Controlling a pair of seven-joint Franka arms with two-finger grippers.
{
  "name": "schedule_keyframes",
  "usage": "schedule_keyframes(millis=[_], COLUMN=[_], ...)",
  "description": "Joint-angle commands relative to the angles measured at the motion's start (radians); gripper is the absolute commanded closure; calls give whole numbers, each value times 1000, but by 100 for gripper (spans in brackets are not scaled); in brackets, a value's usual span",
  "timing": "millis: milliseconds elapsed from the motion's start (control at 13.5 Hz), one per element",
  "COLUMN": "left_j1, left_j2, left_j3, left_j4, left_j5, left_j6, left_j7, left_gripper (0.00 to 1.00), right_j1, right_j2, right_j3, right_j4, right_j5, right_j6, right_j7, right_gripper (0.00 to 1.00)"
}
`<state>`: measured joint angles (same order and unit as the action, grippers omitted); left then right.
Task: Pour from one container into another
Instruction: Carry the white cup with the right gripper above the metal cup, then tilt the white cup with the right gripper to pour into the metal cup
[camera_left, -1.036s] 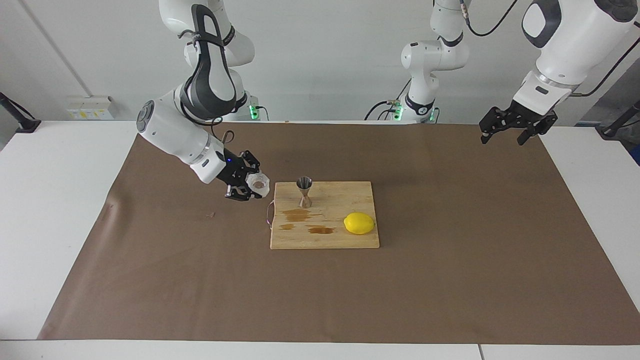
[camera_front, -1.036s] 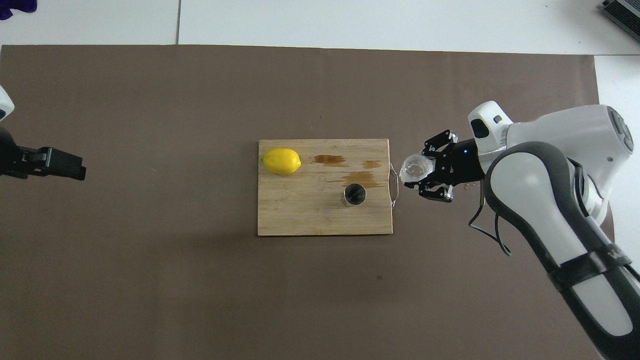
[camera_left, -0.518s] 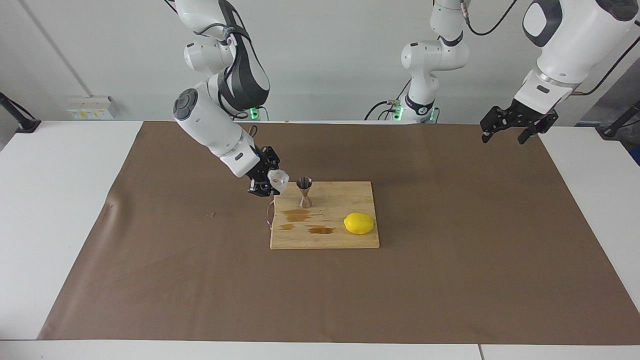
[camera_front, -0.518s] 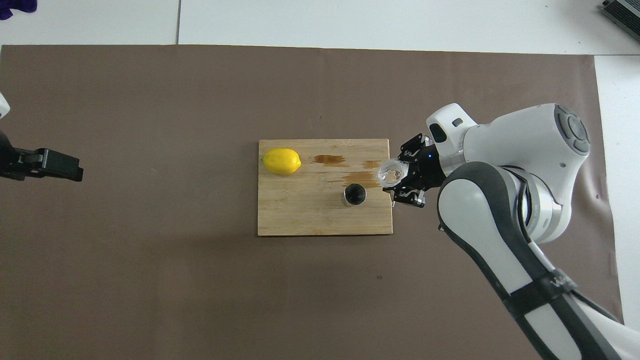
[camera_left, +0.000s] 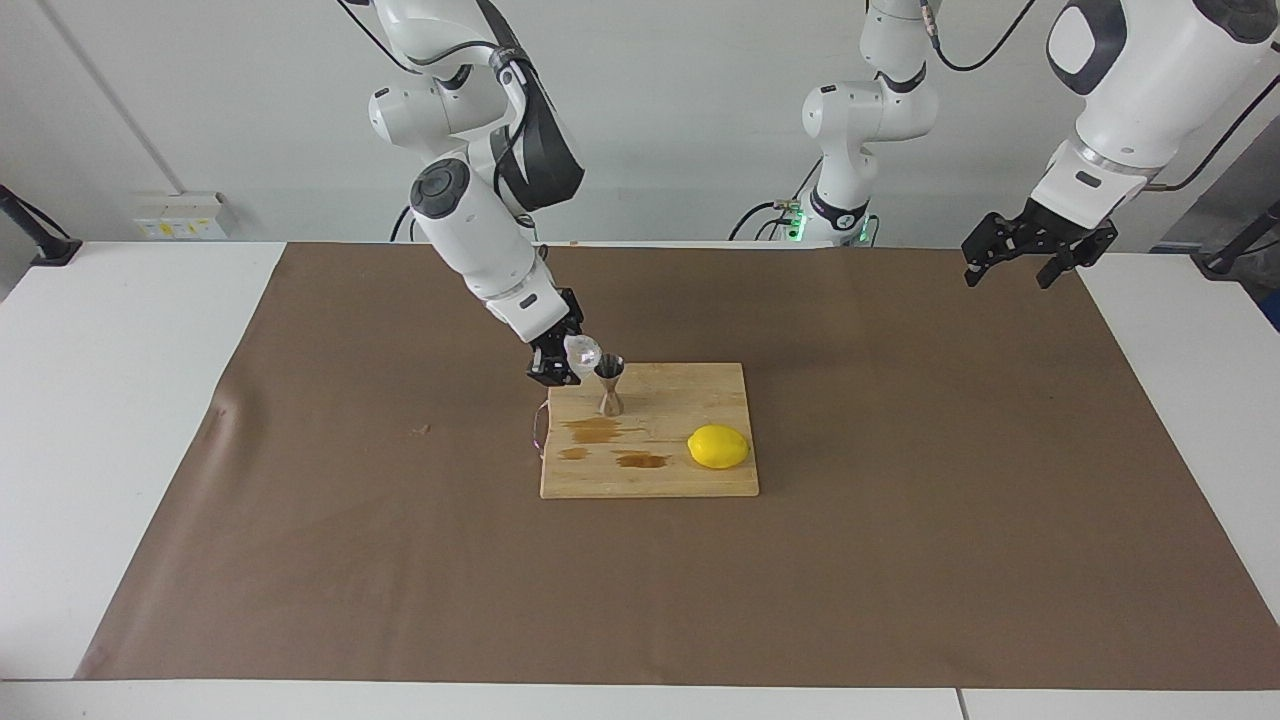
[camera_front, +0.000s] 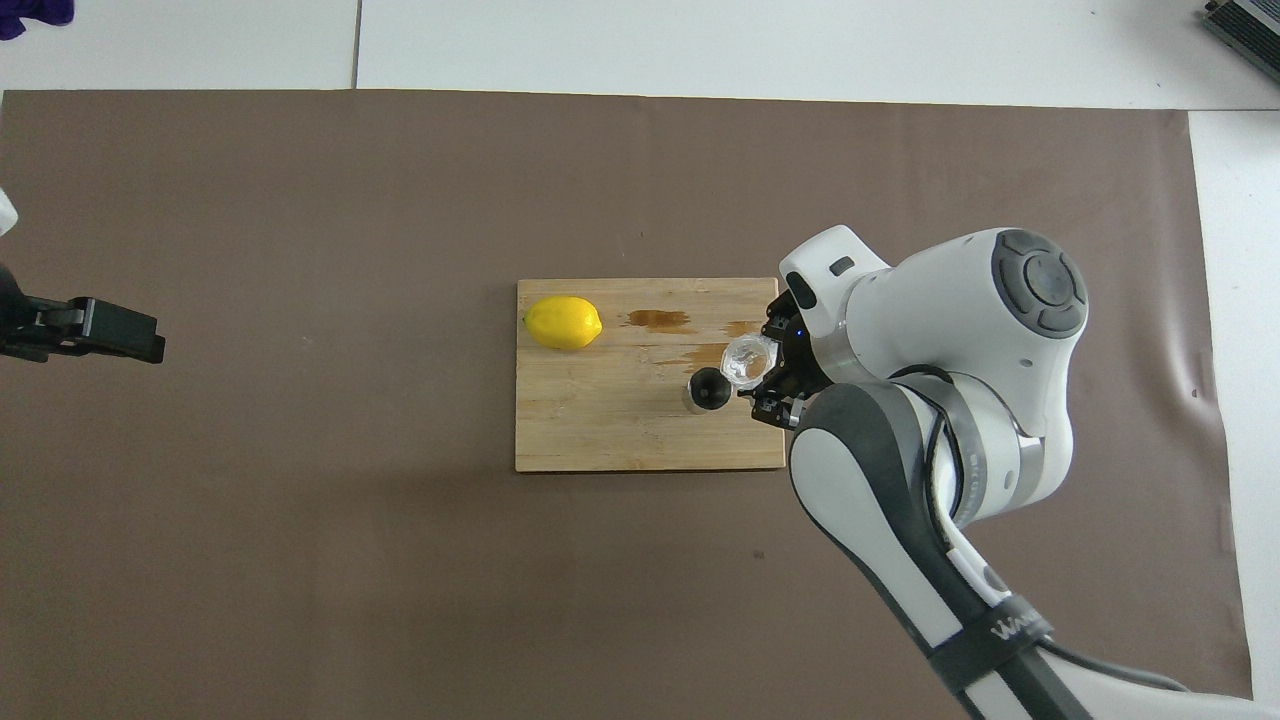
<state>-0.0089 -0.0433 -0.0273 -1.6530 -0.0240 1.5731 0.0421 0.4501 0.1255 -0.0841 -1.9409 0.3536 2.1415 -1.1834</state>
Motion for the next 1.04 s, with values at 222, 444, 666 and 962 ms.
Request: schedule_keyframes(millis=[222,444,666,962], left_j1=[1,1,1,1], left_j2=[-29,-29,-29,-29], left_j3=[0,0,0,0], left_j4=[-31,-31,-31,-31], left_j5=[15,15,15,15], left_j6=[15,15,15,15], left_j7=[-11,-10,-11,-10], left_gripper=[0,0,0,0], right_j1=[29,47,71,78], right_j2=[-17,-17,-17,-18], right_j3=[1,1,1,3], right_j4=[-6,-6,-3,-1], right_j5=[-134,-189,-261,-344], right_j6=[8,9,11,11], right_j7=[85,145,218,258], right_gripper=[76,76,76,76])
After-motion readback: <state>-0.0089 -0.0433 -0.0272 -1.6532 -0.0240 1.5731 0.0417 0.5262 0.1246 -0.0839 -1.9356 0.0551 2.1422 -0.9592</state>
